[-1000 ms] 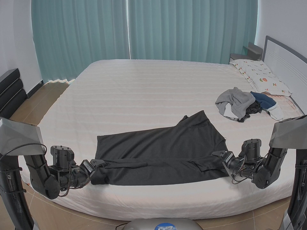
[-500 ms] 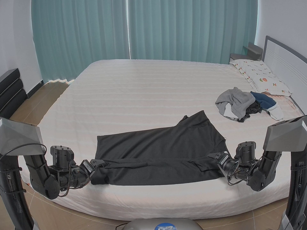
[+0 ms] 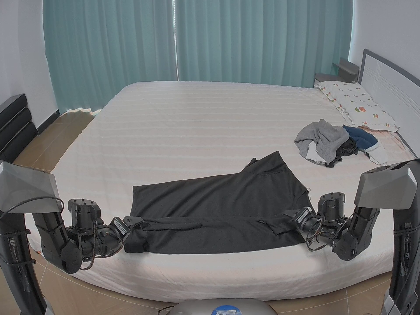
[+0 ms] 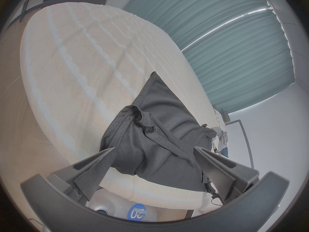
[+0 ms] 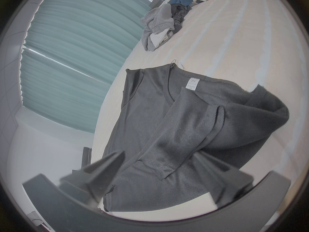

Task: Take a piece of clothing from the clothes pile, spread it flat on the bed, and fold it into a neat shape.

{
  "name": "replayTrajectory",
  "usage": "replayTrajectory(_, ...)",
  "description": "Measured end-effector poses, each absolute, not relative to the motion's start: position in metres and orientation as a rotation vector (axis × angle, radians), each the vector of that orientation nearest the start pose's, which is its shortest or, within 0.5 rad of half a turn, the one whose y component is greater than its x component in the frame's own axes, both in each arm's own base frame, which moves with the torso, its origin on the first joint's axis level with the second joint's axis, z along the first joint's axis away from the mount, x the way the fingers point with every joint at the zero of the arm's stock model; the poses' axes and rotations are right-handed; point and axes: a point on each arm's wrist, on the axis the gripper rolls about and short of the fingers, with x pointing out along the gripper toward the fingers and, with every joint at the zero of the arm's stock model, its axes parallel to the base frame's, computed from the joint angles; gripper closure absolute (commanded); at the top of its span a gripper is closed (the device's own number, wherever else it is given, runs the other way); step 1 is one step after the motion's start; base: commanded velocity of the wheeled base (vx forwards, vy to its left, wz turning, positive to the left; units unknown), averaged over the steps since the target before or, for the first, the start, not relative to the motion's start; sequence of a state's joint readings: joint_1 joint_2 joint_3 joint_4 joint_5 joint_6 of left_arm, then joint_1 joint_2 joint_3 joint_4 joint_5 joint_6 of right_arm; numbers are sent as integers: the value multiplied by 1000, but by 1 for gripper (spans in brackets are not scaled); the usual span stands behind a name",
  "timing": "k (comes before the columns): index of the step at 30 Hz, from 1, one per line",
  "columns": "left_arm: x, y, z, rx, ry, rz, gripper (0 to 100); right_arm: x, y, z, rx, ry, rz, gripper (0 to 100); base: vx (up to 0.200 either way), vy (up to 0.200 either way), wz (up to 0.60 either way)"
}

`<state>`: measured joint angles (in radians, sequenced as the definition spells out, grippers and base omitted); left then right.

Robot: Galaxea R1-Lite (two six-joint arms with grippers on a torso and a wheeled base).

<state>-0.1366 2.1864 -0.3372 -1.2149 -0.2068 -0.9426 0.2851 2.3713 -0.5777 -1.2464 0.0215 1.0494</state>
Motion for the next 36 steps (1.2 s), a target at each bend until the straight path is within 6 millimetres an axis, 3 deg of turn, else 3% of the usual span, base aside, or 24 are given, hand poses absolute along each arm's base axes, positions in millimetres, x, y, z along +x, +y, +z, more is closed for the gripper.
replayTrajectory(8,277,-43,-4,-922,744,-4,0,316,99,-33,926,674,-24,100,0,0,0)
replayTrajectory(18,276,-43,-5,-920,748,-1,0,297,94,-17,920,682,-25,100,0,0,0)
replayTrajectory(26,276,-42,-6,-919,750,0,0,288,95,-21,877,714,-23,100,0,0,0)
replayTrajectory(27,276,-42,-6,-919,750,0,0,288,95,-22,875,718,-22,0,0,0,0)
replayTrajectory(36,276,-43,-6,-915,750,-2,0,280,95,-23,807,734,-5,0,0,0,0)
